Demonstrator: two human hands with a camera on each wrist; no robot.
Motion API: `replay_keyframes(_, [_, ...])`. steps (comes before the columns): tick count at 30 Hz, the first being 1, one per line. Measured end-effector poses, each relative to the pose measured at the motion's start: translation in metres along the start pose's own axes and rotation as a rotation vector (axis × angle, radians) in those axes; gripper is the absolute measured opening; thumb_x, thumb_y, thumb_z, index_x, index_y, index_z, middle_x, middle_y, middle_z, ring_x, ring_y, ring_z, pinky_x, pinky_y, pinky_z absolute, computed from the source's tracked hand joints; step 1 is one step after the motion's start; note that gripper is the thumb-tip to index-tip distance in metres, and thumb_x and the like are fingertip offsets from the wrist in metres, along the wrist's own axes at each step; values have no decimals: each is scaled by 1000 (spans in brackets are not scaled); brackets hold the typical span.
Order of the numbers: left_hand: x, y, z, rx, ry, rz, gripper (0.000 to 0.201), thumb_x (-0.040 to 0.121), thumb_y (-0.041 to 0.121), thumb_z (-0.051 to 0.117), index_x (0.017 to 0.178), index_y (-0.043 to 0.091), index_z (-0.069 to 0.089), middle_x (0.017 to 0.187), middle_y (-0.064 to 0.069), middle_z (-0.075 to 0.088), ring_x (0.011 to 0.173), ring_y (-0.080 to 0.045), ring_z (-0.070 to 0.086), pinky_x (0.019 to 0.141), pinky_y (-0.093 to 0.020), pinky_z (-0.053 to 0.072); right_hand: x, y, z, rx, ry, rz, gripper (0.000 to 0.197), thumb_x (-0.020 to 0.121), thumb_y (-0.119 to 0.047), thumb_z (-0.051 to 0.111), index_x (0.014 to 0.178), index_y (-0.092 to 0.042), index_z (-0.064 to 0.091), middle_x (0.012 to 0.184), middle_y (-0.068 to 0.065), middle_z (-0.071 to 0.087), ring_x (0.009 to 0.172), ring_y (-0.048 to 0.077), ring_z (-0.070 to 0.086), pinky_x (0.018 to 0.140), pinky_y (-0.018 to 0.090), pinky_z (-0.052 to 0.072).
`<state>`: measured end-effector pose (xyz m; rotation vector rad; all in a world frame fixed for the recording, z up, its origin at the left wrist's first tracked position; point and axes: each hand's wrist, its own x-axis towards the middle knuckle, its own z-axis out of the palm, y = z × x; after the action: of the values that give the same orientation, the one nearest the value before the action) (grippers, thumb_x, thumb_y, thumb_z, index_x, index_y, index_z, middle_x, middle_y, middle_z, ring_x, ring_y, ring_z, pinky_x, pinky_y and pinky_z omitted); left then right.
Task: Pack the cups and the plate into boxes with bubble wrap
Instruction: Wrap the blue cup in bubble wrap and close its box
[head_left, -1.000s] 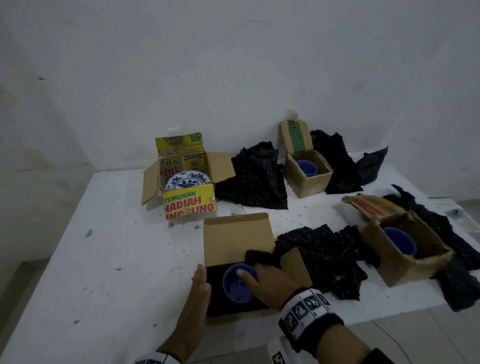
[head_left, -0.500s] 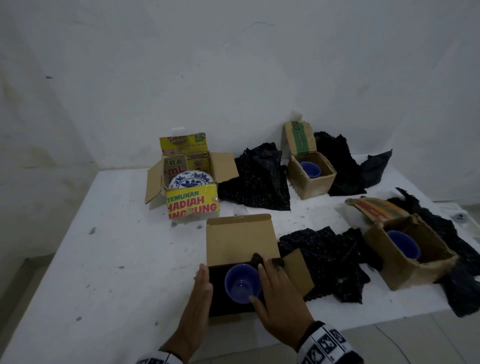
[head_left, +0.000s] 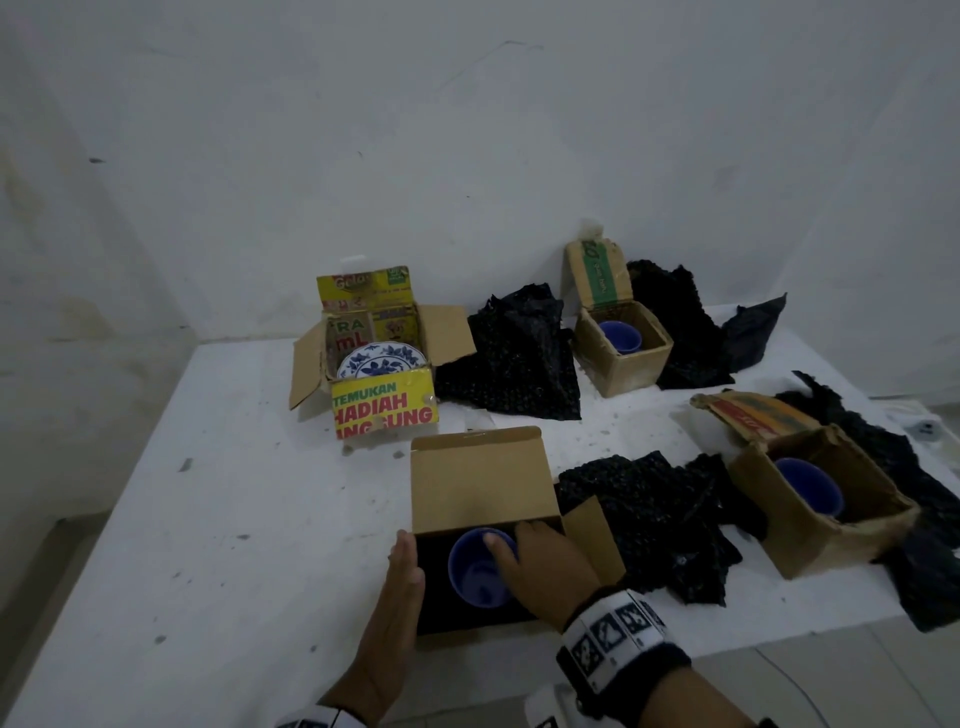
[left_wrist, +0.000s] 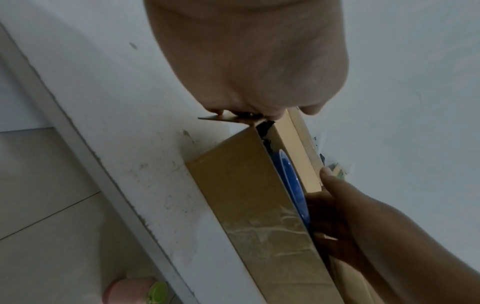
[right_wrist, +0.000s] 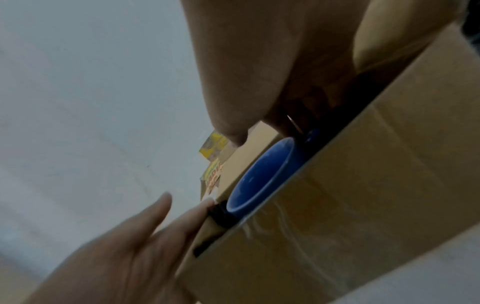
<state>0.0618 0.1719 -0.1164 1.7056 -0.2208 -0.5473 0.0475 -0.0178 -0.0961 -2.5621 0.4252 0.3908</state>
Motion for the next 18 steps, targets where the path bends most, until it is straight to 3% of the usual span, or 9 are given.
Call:
replay_keyframes(2, [4, -8, -2, 11, -16, -7, 116, 54, 96, 34, 144, 30, 3, 155, 14, 2, 143, 0, 4, 120, -31, 8, -16, -1, 3, -66, 137, -75, 47, 97, -49, 32, 121, -12, 47, 122, 6, 53, 103, 20, 53, 83, 29, 46])
replay_keyframes(3, [6, -9, -2, 31, -18, -17, 120, 52, 97, 32, 145, 28, 1, 155, 16, -1, 142, 0, 2, 121, -34, 7, -25, -1, 7, -53, 182, -111, 50, 97, -48, 34, 132, -12, 39, 132, 6, 47, 116, 20, 48, 93, 28, 44])
replay_keyframes(5, [8, -9, 1, 61, -14, -19, 122, 49, 98, 26, 146, 30, -1, 153, 20, -5, 142, 0, -3, 120, -34, 5, -43, 0, 18, -61, 167, -121, 65, 95, -45, 37, 147, -13, 15, 150, 8, 28, 138, 26, 25, 113, 32, 27])
replay_keyframes(7, [9, -8, 3, 62, 9, -22, 123, 46, 100, 25, 145, 31, -2, 153, 21, -6, 142, -1, -4, 120, -34, 4, -52, 4, 31, -56, 115, -75, 77, 92, -50, 37, 149, -19, -5, 157, 6, 10, 144, 25, 8, 118, 34, 15])
replay_keyframes(9, [8, -7, 4, 41, 37, -28, 128, 43, 100, 26, 146, 29, 0, 153, 19, -3, 143, -2, -1, 120, -35, 5, -51, 7, 39, 1, 101, -46, 87, 85, -70, 26, 148, -23, -11, 157, 6, 7, 144, 24, 11, 116, 34, 21])
replay_keyframes(11, [7, -8, 5, 29, 47, -12, 131, 42, 100, 29, 147, 26, 4, 154, 17, 0, 142, -2, 2, 120, -34, 6, -44, 7, 39, 41, 69, -4, 104, 69, -88, 10, 149, -23, -8, 155, 10, 15, 137, 26, 28, 108, 34, 34])
replay_keyframes(14, [7, -3, 6, 70, 50, 24, 125, 51, 95, 33, 147, 19, 10, 155, 12, 5, 143, -6, 6, 116, -25, 7, -24, 7, 28, 100, -23, 85, 91, 84, -73, 24, 150, -15, -2, 145, 16, 30, 115, 27, 50, 87, 34, 49])
replay_keyframes(16, [6, 1, 5, 95, 68, 17, 111, 67, 85, 40, 146, 13, 14, 156, 2, 10, 144, -12, 11, 115, -24, 9, -15, 6, 19, 107, -74, 104, 85, 89, -68, 28, 149, -12, 6, 141, 19, 37, 111, 31, 53, 85, 35, 49])
replay_keyframes(18, [3, 2, 4, 81, 56, 7, 116, 61, 91, 34, 146, 16, 12, 156, 3, 10, 143, -10, 11, 116, -27, 9, -17, 2, 12, 31, -72, 84, 77, 91, -65, 29, 147, -13, 16, 131, 19, 47, 104, 32, 56, 78, 35, 48])
